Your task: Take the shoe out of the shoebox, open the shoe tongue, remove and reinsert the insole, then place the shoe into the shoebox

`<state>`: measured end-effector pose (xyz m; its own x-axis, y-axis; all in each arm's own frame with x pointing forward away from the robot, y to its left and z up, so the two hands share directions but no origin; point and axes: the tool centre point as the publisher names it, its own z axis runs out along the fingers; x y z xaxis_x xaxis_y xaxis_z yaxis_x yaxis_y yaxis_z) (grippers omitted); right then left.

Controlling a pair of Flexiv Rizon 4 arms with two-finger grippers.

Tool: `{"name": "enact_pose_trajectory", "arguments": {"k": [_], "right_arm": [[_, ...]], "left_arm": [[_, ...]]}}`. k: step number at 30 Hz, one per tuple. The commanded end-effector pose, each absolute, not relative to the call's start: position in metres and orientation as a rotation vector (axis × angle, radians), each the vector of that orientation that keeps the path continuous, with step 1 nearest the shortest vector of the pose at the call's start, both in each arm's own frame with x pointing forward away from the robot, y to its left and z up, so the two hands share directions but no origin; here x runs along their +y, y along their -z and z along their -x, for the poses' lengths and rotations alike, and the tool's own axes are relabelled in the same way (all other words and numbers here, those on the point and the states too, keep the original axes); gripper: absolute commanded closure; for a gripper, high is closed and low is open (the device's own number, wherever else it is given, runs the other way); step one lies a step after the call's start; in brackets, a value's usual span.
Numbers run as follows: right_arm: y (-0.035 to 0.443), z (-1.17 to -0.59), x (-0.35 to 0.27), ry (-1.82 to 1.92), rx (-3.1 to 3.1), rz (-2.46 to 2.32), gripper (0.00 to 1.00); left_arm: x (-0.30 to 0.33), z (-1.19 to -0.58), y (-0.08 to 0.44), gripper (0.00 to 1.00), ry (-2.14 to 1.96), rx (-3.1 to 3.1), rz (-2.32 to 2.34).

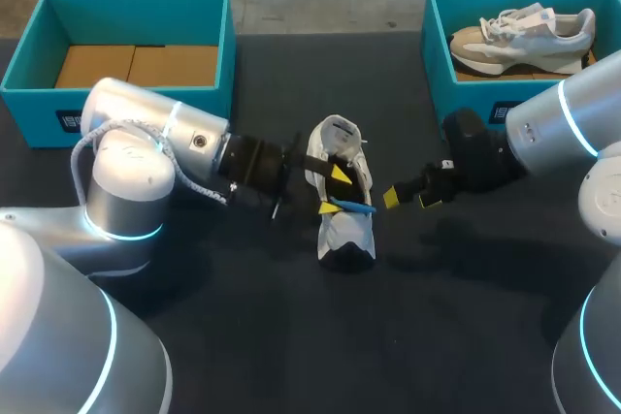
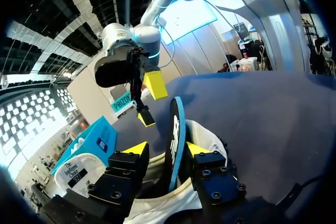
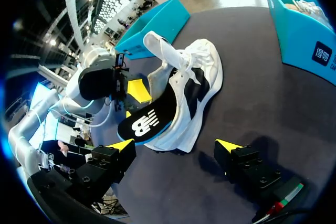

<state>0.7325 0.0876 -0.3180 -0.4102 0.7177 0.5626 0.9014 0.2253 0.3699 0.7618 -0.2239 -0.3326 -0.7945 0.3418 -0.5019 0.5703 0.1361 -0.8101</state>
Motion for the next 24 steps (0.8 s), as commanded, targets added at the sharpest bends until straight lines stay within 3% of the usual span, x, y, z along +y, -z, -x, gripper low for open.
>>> {"name": "enact_pose_trajectory", "arguments": {"k": [1,4,5,6,24], "right_arm": [[0.318,-0.732,0.090,0.962,-2.231,1.525,0.00],[0.318,-0.732,0.090,0.962,-2.231,1.525,0.00],[0.318,-0.732,0.090,0.962,-2.231,1.525,0.00],[0.318,-0.732,0.090,0.962,-2.231,1.525,0.00],[0.318,-0.732,0.090,0.962,-2.231,1.525,0.00]], "left_arm": [[-0.228,-0.760,0.333,0.58,1.724,2.218,-0.911],[-0.230,-0.758,0.336,0.72,1.730,2.226,-0.929],[-0.229,-0.757,0.337,0.83,1.730,2.230,-0.935],[-0.229,-0.756,0.338,1.00,1.730,2.233,-0.942],[-0.217,-0.770,0.357,1.00,1.644,2.270,-1.023]]}}
